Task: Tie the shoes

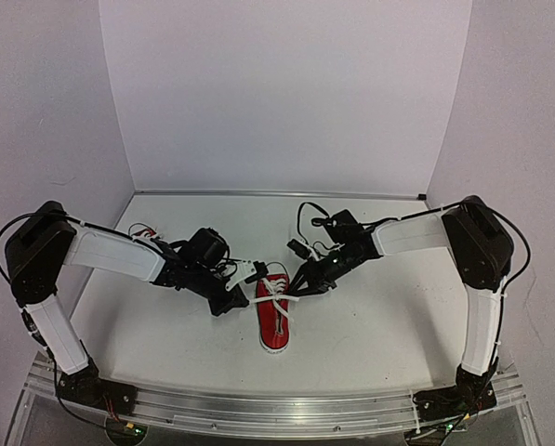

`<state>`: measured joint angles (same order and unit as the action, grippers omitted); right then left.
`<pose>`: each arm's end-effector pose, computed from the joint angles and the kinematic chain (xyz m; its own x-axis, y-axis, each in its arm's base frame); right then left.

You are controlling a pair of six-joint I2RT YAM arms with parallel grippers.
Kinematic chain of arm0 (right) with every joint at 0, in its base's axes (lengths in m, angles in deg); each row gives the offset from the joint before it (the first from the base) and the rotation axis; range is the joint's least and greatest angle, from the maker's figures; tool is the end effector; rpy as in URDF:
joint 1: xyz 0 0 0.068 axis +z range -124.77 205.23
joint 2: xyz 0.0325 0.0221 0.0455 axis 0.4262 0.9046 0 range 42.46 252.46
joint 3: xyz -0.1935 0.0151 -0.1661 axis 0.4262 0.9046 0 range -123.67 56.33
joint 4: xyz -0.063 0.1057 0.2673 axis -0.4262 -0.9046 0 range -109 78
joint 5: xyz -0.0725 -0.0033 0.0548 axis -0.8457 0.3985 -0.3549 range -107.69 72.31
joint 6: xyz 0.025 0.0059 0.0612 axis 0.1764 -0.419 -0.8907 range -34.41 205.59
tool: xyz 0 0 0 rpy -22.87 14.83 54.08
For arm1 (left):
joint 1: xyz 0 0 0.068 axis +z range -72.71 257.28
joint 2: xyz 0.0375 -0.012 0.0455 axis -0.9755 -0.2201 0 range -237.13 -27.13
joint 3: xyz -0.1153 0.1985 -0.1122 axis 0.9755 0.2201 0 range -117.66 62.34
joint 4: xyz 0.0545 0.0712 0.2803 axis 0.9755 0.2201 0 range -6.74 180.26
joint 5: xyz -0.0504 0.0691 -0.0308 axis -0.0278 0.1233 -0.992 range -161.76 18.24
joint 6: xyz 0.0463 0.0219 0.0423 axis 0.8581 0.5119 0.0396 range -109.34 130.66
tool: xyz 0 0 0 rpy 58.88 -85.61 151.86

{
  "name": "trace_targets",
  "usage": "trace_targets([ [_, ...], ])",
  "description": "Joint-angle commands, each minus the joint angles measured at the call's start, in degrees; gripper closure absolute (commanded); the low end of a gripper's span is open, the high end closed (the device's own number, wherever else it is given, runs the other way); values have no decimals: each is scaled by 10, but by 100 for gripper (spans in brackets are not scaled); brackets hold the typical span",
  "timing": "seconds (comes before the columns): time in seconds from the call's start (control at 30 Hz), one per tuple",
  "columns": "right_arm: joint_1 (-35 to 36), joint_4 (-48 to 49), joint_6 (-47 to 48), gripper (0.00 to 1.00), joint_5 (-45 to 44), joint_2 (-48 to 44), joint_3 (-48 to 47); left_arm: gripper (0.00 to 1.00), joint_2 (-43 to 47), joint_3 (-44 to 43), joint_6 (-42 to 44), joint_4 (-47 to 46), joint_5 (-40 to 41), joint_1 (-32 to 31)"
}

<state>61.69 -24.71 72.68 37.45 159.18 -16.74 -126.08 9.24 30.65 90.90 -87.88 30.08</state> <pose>0.3219 0.2914 0.0970 -0.8103 -0.4399 -0.3873 -0.5378 0.2954 0.7897 0.2409 -0.2816 0.0975 -0.2337 0.7358 -0.6355 0.9546 0.2978 -0.0062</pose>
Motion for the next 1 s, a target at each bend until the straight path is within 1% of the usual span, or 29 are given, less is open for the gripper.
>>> trace_targets([
  [0.0, 10, -33, 29, 81, -4, -7, -23, 100, 31, 5, 4, 4, 3, 3],
  [0.1, 10, -38, 31, 86, -11, -10, -20, 100, 38, 14, 6, 7, 4, 3],
  [0.17, 10, -39, 33, 87, -11, -13, -18, 100, 42, 19, 7, 9, 5, 3],
  [0.33, 13, -47, 41, 86, -7, -13, -20, 100, 35, 16, 8, 14, 7, 3],
  [0.5, 21, -58, 49, 87, -7, -6, -31, 100, 34, 13, 10, 15, 6, 3],
  [0.57, 22, -60, 50, 90, -12, -5, -32, 100, 35, 14, 14, 18, 6, 3],
  [0.67, 22, -62, 48, 99, -21, -9, -32, 99, 35, 13, 16, 28, 3, 2],
  [0.7, 22, -62, 47, 100, -25, -11, -31, 98, 37, 13, 17, 28, 0, 2],
  [0.77, 22, -61, 44, 100, -34, -20, -30, 86, 42, 16, 17, 25, -4, 2],
  [0.83, 22, -60, 40, 100, -41, -29, -28, 75, 61, 28, 9, -4, 3, 2],
  [0.97, 22, -61, 37, 100, -57, -46, -25, 62, 91, 53, 9, -64, 33, 14],
])
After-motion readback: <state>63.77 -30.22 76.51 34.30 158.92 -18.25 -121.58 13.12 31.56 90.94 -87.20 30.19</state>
